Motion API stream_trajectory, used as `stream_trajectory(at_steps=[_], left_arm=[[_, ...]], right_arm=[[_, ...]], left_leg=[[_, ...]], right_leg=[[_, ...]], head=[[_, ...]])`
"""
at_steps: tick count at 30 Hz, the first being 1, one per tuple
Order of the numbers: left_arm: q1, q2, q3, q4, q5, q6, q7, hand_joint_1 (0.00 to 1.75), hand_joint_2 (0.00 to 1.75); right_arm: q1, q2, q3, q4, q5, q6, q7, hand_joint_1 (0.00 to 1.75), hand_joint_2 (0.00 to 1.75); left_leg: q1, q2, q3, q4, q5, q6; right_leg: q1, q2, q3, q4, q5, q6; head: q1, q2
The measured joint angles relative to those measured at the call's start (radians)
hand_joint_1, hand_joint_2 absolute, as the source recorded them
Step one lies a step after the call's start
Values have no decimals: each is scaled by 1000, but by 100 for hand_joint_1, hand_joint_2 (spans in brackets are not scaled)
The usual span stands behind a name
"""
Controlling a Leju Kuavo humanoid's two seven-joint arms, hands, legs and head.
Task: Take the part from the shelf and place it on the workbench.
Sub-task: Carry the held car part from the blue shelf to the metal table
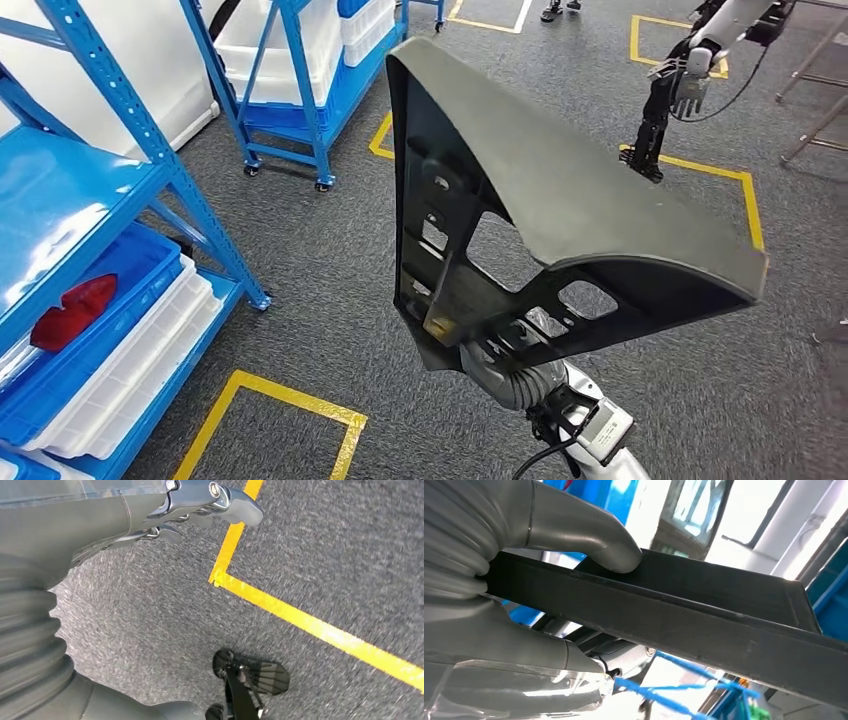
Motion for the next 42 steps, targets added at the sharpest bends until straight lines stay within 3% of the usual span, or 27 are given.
stream_trajectory(at_steps=[1,3,5,6,9,11,13,14,15,16,17,19,20,22,24,26,28,30,31,32,33,35,37,39,40,42], left_arm=[[0,-4,0,0,0,-1,2,0,175],[-2,-14,0,0,2,-4,6,0,175],[-3,-22,0,0,3,-7,8,0,175],[-4,-26,0,0,2,-9,9,0,175],[-8,-38,0,0,0,-19,7,0,175],[-9,-43,0,0,-4,-27,4,0,175],[-7,-45,-1,0,-6,-32,1,0,175],[-6,-45,-1,0,-7,-32,-1,0,175],[-5,-45,-1,0,-7,-32,-3,0,175],[-5,-45,-1,0,-8,-31,-7,0,175],[-4,-45,-1,0,-8,-30,-13,0,175],[-4,-43,-1,0,-8,-28,-28,0,175],[-4,-41,-1,0,-6,-27,-37,0,175],[-7,-40,1,1,3,-25,-50,0,175],[-12,-40,3,1,8,-22,-55,0,175],[-12,-40,4,1,9,-20,-55,0,175],[-10,-40,4,1,9,-21,-57,0,175],[-7,-39,5,1,10,-24,-61,0,175],[-7,-38,5,1,11,-25,-63,0,175],[-7,-37,5,1,13,-25,-64,0,175],[-8,-36,6,1,14,-25,-65,0,175],[-10,-34,8,1,18,-22,-65,0,175],[-11,-32,12,1,19,-16,-65,0,175],[-13,-30,18,1,23,-9,-66,0,175],[-14,-29,20,1,25,-6,-67,0,175],[-14,-27,24,0,29,-2,-67,0,175]], right_arm=[[2,-1,-1,1,4,0,0,175,175],[3,-2,-3,0,18,-2,2,175,175],[4,-2,-3,-6,34,-3,9,175,175],[4,-1,-2,-11,41,-3,16,175,175],[8,-1,-2,-31,70,-4,39,175,175],[12,0,-2,-46,92,-7,48,175,175],[14,2,0,-55,106,-9,51,175,175],[16,3,0,-57,109,-10,50,175,175],[17,4,1,-59,112,-9,50,175,175],[18,4,1,-60,112,-8,48,175,175],[17,4,1,-60,112,-7,44,175,175],[12,4,1,-60,108,-3,37,175,175],[7,4,1,-60,104,-2,33,175,175],[-4,4,2,-58,96,-2,28,175,175],[-11,3,3,-55,87,-2,19,175,175],[-23,3,4,-50,80,-3,10,175,175],[-37,3,5,-43,77,-9,8,175,175],[-42,3,7,-35,78,-19,14,175,175],[-42,3,8,-31,80,-23,18,175,175],[-42,3,8,-27,81,-26,21,175,175],[-43,3,10,-25,82,-29,25,175,175],[-48,3,14,-23,77,-34,30,175,175],[-56,3,17,-20,67,-35,33,175,175],[-60,3,20,-16,57,-35,34,175,175],[-61,3,21,-14,53,-35,33,175,175],[-67,6,24,-7,43,-37,29,175,175]], left_leg=[[0,12,1,0,-1,-1],[0,34,5,1,-5,-6],[-4,50,11,1,-10,-15],[-5,57,13,1,-13,-21],[-4,74,22,1,-23,-40],[0,37,6,51,-60,-48],[3,-13,-54,181,-127,-50],[3,-23,-88,249,-153,-51],[3,-27,-111,289,-159,-51],[3,-28,-118,293,-145,-50],[3,-32,-104,253,-111,-48],[5,-67,-51,115,-33,-43],[6,-89,-29,58,-9,-41],[4,-112,-16,17,-2,-35],[2,-94,-12,10,0,-25],[3,-71,-5,1,6,-12],[0,-45,-3,-4,6,-3],[-4,-20,-3,-4,4,0],[-5,-9,-2,-4,2,0],[-6,3,-1,-4,0,-2],[-6,13,2,-3,-2,-4],[-9,31,9,-3,-8,-11],[-12,47,15,-4,-14,-21],[-12,63,19,-5,-19,-32],[-10,57,21,0,-25,-37],[-6,16,-3,62,-65,-47]], right_leg=[[-3,-3,6,-10,14,2],[-4,-25,75,-137,75,0],[1,-66,141,-256,111,-12],[5,-77,154,-281,113,-18],[10,-53,155,-294,114,-37],[5,-32,161,-304,120,-50],[5,-10,164,-306,121,-58],[6,3,165,-306,120,-60],[8,17,165,-305,120,-61],[9,32,167,-304,119,-61],[9,47,169,-302,118,-60],[9,73,171,-295,113,-55],[9,85,168,-291,111,-51],[6,104,160,-286,111,-39],[1,117,156,-287,113,-27],[3,77,139,-253,91,-17],[3,17,83,-142,33,-10],[-2,0,18,-19,-12,-5],[-4,-2,6,2,-10,-4],[-5,-6,15,-17,10,-4],[-5,-15,46,-78,44,-5],[3,-58,123,-224,99,-15],[13,-82,155,-290,111,-29],[16,-61,156,-294,111,-40],[14,-51,158,-298,113,-45],[8,-30,164,-306,118,-56]], head=[[0,0],[0,0],[0,0],[0,0],[-1,0],[-3,0],[-6,0],[-7,0],[-7,0],[-7,0],[-7,0],[-7,0],[-7,0],[-7,0],[-7,0],[-5,0],[-3,0],[-2,0],[-2,0],[-1,0],[-2,0],[-2,0],[-3,0],[-4,0],[-5,0],[-6,0]])
